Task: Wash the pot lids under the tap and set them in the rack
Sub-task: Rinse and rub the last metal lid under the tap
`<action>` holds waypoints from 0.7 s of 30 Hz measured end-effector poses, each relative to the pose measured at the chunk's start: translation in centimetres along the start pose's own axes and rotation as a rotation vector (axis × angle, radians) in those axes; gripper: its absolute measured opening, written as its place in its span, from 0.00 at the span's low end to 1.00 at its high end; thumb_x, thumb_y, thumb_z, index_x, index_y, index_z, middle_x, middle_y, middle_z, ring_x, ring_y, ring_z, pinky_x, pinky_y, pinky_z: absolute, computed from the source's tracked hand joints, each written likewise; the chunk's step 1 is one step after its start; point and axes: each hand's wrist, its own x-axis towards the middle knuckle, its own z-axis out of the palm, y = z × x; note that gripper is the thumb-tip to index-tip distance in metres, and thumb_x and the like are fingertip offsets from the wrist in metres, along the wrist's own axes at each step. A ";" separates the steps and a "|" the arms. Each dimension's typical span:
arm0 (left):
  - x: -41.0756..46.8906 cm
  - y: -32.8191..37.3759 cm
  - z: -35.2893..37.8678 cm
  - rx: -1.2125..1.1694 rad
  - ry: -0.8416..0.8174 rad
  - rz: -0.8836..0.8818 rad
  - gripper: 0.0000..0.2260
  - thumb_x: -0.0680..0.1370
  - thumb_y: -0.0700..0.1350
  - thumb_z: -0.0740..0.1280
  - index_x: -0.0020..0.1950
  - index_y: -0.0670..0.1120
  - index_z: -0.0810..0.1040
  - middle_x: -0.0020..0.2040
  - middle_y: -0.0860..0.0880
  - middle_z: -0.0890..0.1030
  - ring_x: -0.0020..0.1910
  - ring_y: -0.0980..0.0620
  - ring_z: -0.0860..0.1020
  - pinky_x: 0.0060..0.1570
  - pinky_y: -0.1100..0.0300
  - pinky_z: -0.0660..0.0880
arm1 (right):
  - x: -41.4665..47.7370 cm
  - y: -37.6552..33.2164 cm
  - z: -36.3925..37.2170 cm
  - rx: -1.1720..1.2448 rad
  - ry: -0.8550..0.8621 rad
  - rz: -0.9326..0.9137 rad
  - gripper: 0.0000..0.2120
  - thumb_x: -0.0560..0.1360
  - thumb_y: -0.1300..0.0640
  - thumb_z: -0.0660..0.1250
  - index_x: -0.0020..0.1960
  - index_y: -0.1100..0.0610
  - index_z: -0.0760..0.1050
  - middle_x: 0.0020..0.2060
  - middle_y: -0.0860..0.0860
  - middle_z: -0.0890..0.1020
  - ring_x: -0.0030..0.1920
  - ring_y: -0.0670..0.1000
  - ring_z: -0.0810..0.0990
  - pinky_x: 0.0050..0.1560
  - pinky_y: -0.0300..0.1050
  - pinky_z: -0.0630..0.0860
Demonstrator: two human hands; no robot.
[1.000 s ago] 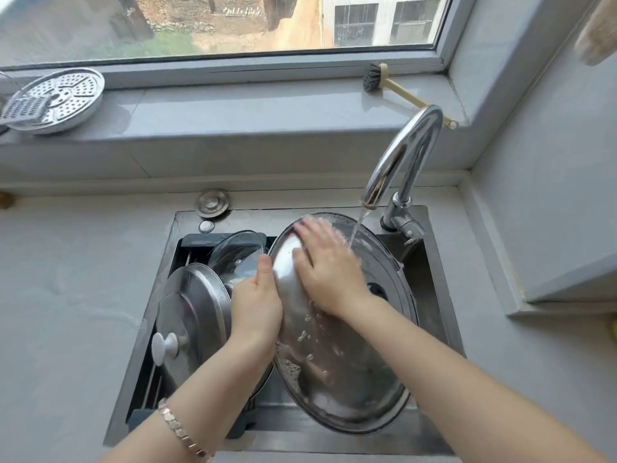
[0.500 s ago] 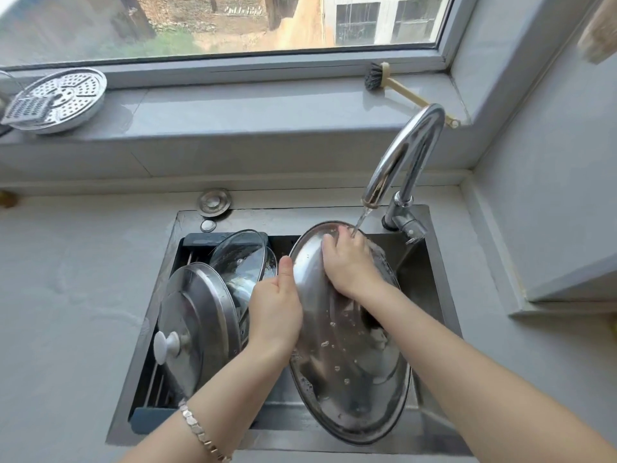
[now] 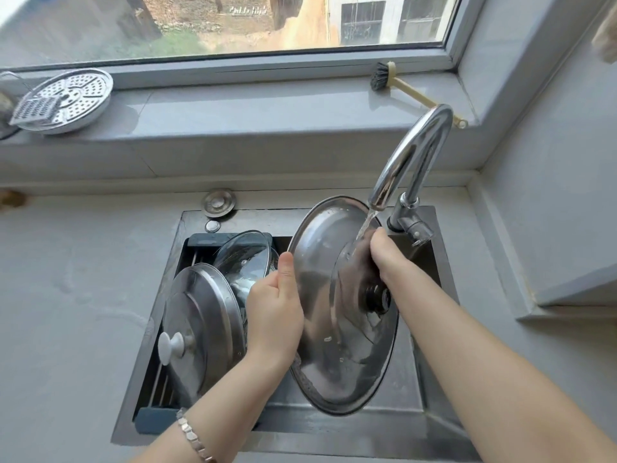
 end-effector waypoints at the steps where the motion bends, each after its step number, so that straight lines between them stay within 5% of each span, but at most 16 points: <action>1: 0.0 -0.1 0.1 -0.007 0.003 -0.006 0.23 0.81 0.53 0.54 0.28 0.46 0.57 0.26 0.46 0.60 0.27 0.51 0.59 0.24 0.62 0.56 | -0.9 -0.8 0.4 -0.097 0.075 -0.075 0.36 0.73 0.36 0.45 0.71 0.59 0.64 0.67 0.57 0.70 0.68 0.60 0.66 0.70 0.55 0.61; 7: 1.8 -0.1 0.4 -0.100 0.040 -0.097 0.24 0.81 0.54 0.54 0.27 0.46 0.60 0.24 0.49 0.64 0.26 0.51 0.62 0.28 0.57 0.61 | -11.2 -1.5 4.0 -0.476 0.152 -1.021 0.29 0.78 0.45 0.48 0.74 0.60 0.57 0.75 0.55 0.59 0.75 0.52 0.52 0.75 0.48 0.44; 12: 4.2 -0.2 -0.3 -0.310 0.085 -0.197 0.23 0.80 0.56 0.55 0.30 0.45 0.74 0.28 0.49 0.79 0.31 0.53 0.77 0.37 0.61 0.74 | -12.9 5.4 4.3 -0.642 0.121 -1.658 0.23 0.77 0.52 0.53 0.70 0.59 0.64 0.71 0.53 0.67 0.73 0.52 0.60 0.73 0.52 0.54; 14: 4.3 -0.6 -0.6 -0.331 0.124 -0.226 0.22 0.80 0.58 0.55 0.31 0.47 0.70 0.33 0.44 0.74 0.35 0.49 0.72 0.40 0.57 0.70 | -11.5 7.8 3.1 -0.714 0.162 -1.736 0.23 0.80 0.49 0.50 0.72 0.56 0.61 0.72 0.52 0.64 0.74 0.51 0.58 0.74 0.51 0.54; 17: 3.4 -1.1 -0.4 -0.330 0.176 -0.248 0.20 0.80 0.58 0.54 0.32 0.48 0.68 0.36 0.44 0.71 0.37 0.49 0.69 0.39 0.55 0.68 | -10.0 8.0 1.8 -0.671 0.189 -1.596 0.27 0.79 0.41 0.49 0.72 0.55 0.58 0.73 0.53 0.61 0.75 0.48 0.53 0.75 0.46 0.50; 21: 3.0 -0.3 -0.2 -0.298 0.221 -0.227 0.21 0.80 0.58 0.53 0.33 0.46 0.68 0.30 0.48 0.68 0.29 0.51 0.66 0.32 0.58 0.65 | -11.0 4.9 3.6 -0.529 0.242 -1.415 0.28 0.76 0.49 0.53 0.73 0.61 0.58 0.73 0.58 0.62 0.73 0.52 0.53 0.73 0.48 0.49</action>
